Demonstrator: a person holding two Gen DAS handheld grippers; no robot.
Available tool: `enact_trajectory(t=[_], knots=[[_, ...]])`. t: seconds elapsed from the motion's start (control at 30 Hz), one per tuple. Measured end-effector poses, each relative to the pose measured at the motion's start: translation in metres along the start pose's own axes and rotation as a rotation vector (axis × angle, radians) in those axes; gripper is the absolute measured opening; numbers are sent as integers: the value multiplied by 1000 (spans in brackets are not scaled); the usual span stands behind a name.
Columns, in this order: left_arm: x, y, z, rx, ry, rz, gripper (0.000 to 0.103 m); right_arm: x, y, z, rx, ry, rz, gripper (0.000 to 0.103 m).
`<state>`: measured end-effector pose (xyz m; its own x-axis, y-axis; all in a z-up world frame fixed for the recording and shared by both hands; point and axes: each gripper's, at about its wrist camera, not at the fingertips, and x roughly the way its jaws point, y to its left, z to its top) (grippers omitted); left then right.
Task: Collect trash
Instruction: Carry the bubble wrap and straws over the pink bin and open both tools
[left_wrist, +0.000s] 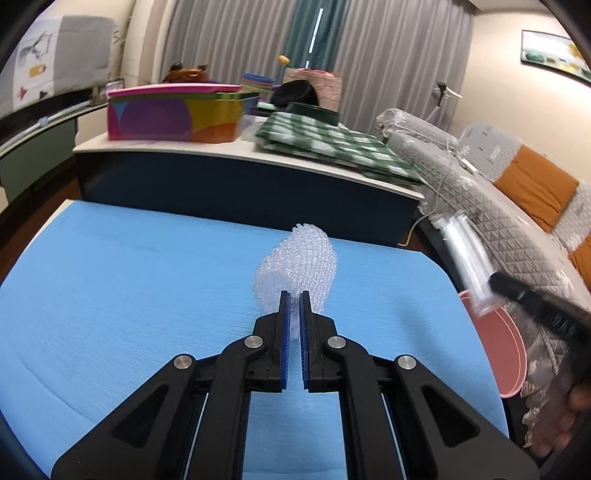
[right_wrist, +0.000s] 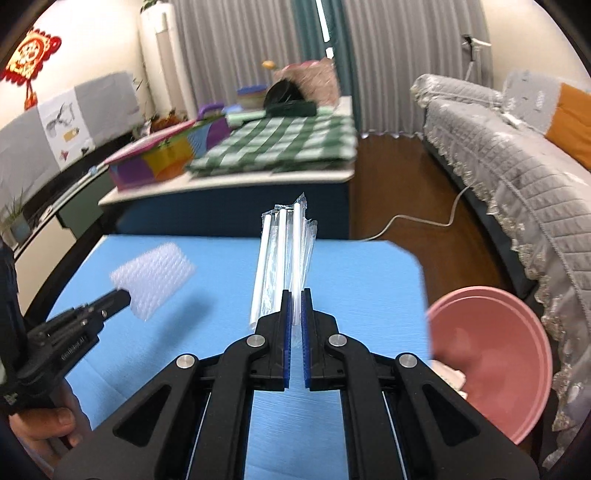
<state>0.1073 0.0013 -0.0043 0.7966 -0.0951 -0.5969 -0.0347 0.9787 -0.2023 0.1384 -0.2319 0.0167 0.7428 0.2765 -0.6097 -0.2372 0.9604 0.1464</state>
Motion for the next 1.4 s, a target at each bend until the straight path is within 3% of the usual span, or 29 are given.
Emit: enact_trajectory(t=[0.43, 0.83, 1.4], knots=[[-14, -48, -2, 44, -13, -76, 5, -72, -74, 18, 38, -119, -98, 5], [-19, -86, -13, 97, -3, -106, 5, -92, -116, -6, 112, -154, -136, 5], [-13, -131, -18, 141, 23, -158, 5, -107, -158, -8, 193, -176, -201, 5]])
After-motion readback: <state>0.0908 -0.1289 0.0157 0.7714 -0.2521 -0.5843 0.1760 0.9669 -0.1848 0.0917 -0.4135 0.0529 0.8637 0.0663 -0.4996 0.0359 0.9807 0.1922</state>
